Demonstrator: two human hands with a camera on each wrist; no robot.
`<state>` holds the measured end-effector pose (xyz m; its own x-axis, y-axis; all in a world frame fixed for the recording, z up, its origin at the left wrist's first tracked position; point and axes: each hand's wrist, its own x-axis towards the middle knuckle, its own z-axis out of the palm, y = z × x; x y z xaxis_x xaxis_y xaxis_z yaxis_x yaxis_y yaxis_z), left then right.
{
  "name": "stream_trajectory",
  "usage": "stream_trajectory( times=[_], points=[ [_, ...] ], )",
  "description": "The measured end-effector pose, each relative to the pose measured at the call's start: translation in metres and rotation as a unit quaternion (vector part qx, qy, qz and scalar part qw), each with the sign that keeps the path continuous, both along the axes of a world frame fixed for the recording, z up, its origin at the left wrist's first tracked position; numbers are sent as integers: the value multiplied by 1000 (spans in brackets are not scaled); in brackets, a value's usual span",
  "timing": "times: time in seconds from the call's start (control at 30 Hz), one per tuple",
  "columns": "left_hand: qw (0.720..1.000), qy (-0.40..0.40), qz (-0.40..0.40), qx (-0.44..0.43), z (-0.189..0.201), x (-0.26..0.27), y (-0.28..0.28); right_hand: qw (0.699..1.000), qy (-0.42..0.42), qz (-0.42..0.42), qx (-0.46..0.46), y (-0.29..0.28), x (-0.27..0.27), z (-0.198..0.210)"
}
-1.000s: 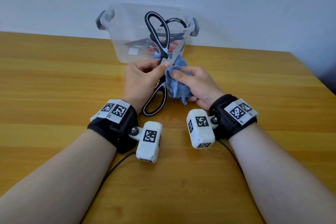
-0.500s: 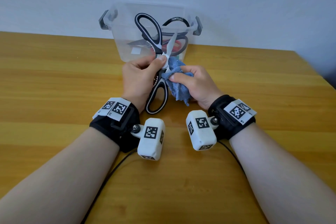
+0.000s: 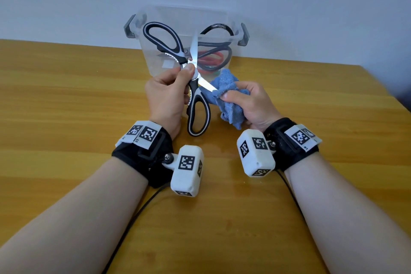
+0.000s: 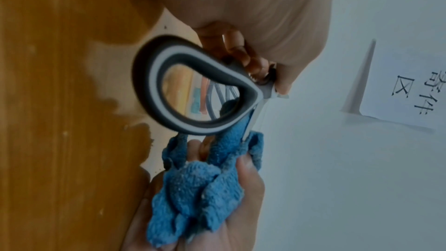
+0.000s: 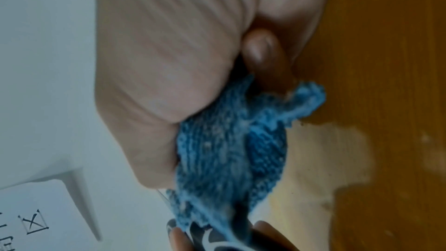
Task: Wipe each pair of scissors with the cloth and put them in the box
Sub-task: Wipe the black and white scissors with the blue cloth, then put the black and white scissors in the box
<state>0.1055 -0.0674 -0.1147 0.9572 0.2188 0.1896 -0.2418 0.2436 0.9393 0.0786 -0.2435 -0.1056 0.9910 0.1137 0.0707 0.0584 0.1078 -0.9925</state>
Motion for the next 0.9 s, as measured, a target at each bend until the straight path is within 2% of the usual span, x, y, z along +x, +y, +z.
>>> stream_trajectory(
  times=[0.13,0.27,0.43,0.53,0.6,0.73,0.83,0.9],
  points=[
    [1000,7,11,-15,-1,2,2,999,11,-11,32,2,-4,3],
    [992,73,41,-96,0,8,9,995,46,-79,49,-4,-6,5],
    [998,62,16,-23,1,0,5,970,81,-195,119,-5,-5,1],
    [996,90,-14,-5,8,-13,5,952,84,-243,166,-6,-13,5],
    [993,112,-33,0,16,-23,8,950,84,-272,131,-10,-20,11],
    [991,119,-59,31,46,-45,14,940,115,-316,-49,-20,-35,35],
    [991,112,-71,21,79,-63,15,933,145,-295,-146,-19,-53,70],
    [991,109,-74,8,99,-74,16,928,130,-280,-209,-20,-61,89]
  ],
)
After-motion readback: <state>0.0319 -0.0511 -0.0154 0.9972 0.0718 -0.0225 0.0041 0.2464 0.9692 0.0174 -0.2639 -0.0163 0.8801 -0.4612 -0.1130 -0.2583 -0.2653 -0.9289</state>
